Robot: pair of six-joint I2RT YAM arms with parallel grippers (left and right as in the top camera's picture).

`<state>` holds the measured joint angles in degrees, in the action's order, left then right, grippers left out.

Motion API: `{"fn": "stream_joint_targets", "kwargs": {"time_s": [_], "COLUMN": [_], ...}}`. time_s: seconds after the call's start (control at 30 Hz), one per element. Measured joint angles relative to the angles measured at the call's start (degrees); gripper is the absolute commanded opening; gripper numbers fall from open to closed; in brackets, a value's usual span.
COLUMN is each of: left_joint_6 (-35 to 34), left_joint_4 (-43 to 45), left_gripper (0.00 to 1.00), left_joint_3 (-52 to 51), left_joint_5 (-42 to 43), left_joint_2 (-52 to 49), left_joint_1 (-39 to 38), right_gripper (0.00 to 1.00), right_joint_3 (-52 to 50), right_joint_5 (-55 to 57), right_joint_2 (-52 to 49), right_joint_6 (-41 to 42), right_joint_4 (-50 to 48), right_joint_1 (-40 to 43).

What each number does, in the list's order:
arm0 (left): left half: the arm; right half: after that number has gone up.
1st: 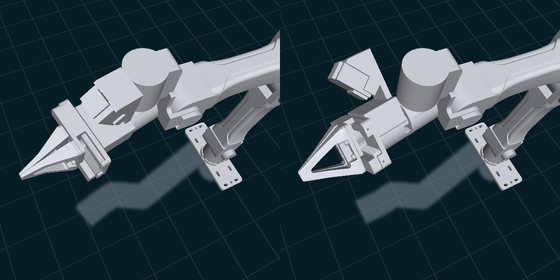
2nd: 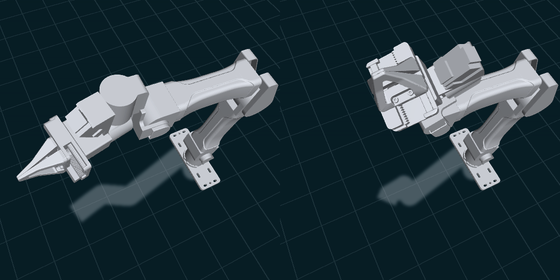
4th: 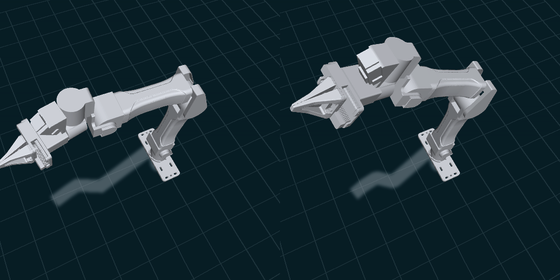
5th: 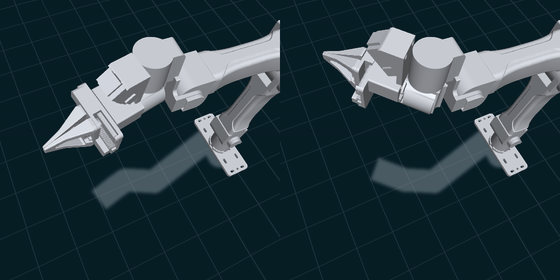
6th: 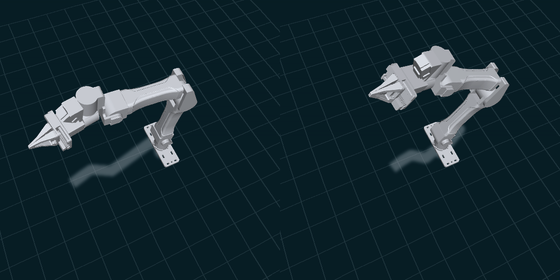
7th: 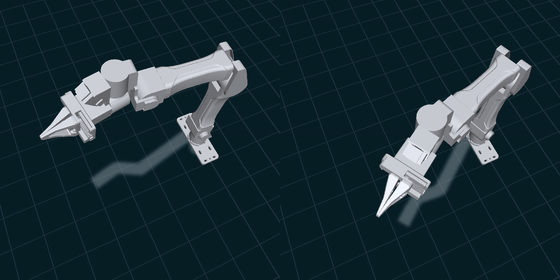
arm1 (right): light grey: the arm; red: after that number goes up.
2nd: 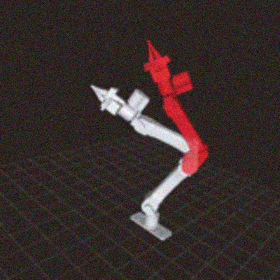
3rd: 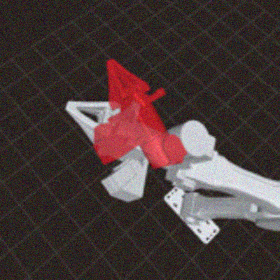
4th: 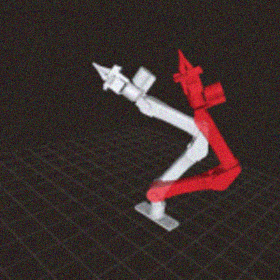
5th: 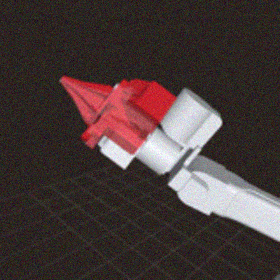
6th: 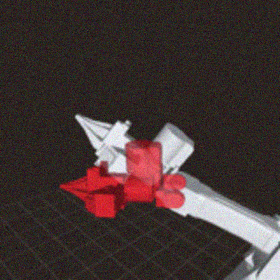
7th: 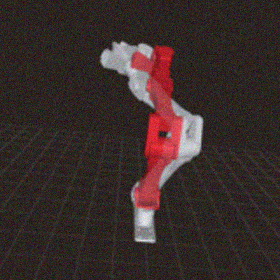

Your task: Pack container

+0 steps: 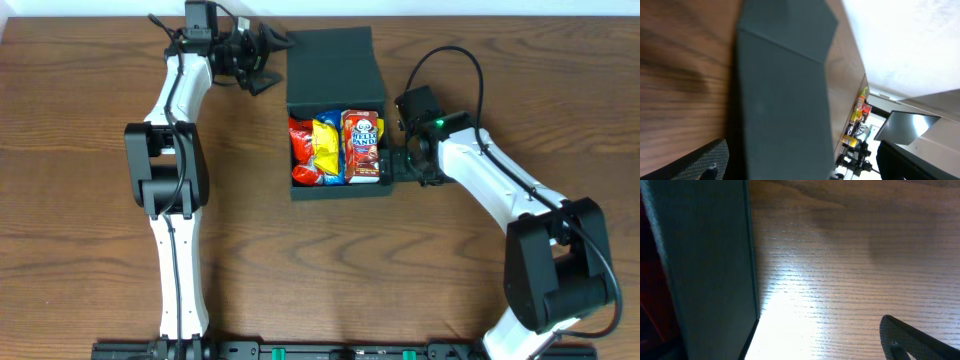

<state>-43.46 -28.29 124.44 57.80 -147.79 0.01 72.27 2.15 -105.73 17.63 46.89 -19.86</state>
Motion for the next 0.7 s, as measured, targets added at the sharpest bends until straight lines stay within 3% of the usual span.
{"fn": "stream_joint_targets", "kwargs": {"time_s": [0.7], "left_joint_6": [-1.62], "left_joint_4": [9.18], "left_gripper": [0.95], "left_joint_3": [0.0], "left_joint_5": [-1.01], "left_joint_2": [-2.47], "left_joint_1": [-1.18], "right_gripper": [0.99], "right_joint_3": [0.0], "right_joint_5": [0.02], "right_joint_2": [0.0], "right_joint_6": [1.09], "right_joint_4": [0.2], "right_joint_1": [0.0]}}
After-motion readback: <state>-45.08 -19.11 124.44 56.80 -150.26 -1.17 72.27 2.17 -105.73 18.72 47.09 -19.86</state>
